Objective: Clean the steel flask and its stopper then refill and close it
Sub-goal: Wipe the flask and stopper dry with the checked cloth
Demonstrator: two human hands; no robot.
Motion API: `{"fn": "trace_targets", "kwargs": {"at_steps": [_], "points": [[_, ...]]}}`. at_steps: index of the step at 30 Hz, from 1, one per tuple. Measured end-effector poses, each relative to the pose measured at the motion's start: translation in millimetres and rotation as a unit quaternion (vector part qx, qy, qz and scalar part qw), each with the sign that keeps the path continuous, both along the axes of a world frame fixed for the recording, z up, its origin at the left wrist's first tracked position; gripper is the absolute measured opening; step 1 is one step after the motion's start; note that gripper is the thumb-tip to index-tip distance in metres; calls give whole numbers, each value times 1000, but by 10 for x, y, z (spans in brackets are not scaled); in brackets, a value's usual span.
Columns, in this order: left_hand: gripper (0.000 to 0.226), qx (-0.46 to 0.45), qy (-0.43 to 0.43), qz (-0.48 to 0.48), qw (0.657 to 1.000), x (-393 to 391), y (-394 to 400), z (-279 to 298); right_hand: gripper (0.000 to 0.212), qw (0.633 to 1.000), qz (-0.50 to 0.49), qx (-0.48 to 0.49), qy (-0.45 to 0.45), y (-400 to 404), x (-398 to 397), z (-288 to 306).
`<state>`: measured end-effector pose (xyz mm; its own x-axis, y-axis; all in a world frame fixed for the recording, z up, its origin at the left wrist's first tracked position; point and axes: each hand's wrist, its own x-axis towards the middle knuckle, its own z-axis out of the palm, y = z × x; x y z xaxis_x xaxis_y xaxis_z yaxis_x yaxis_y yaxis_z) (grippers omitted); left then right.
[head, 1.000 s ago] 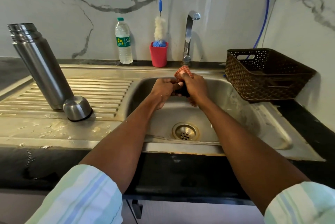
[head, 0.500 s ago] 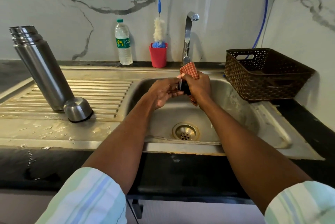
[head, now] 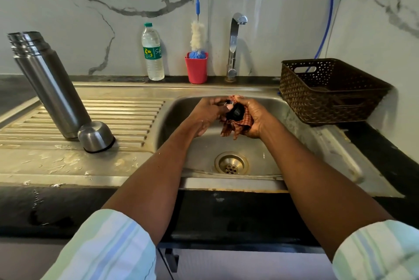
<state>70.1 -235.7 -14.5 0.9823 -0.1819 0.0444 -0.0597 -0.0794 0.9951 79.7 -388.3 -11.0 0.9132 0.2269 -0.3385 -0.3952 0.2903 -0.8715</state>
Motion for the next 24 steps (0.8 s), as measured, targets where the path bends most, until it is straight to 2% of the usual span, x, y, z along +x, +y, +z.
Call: {"fn": "trace_targets", "kwargs": {"at_steps": [2, 4, 5, 7, 9, 13, 14, 15, 16, 18, 20, 22, 24], "points": [[19, 11, 0, 24, 1000, -9, -31, 10, 31, 998, -41, -35, -20, 43, 2, 0], [16, 2, 17, 53, 998, -6, -38, 28, 22, 975, -119, -160, -101, 112, 34, -22], [17, -13, 37, 64, 997, -15, -40, 47, 16, 945, -157, -230, -169, 137, 52, -33], [29, -58, 95, 71, 991, -28, -38, 73, 12, 864, -187, -350, -309, 175, 64, -46], [35, -83, 137, 69, 985, -22, -10, 61, 18, 800, -177, -423, -386, 204, 34, -41], [22, -139, 184, 49, 972, -70, 37, 61, 34, 759, -140, -463, -436, 262, -1, -21], [20, -148, 179, 50, 971, -76, 38, 68, 31, 761, -131, -463, -435, 277, -13, -16], [18, -144, 167, 59, 974, -75, 33, 73, 27, 780, -128, -449, -417, 285, -25, -14], [16, -134, 152, 71, 977, -68, 29, 71, 24, 817, -129, -414, -379, 285, -19, -18], [18, -99, 109, 85, 985, -58, 29, 62, 25, 916, -125, -296, -242, 262, -4, -16], [19, -61, 49, 70, 994, -63, 13, 58, 34, 982, -69, -152, -91, 185, 8, -21], [18, -29, -10, 55, 998, -87, -27, 62, 40, 998, -7, -55, -15, 100, 15, -19], [20, -15, -40, 59, 997, -92, -76, 70, 38, 1000, 8, -11, -12, 78, 35, -23]]}}
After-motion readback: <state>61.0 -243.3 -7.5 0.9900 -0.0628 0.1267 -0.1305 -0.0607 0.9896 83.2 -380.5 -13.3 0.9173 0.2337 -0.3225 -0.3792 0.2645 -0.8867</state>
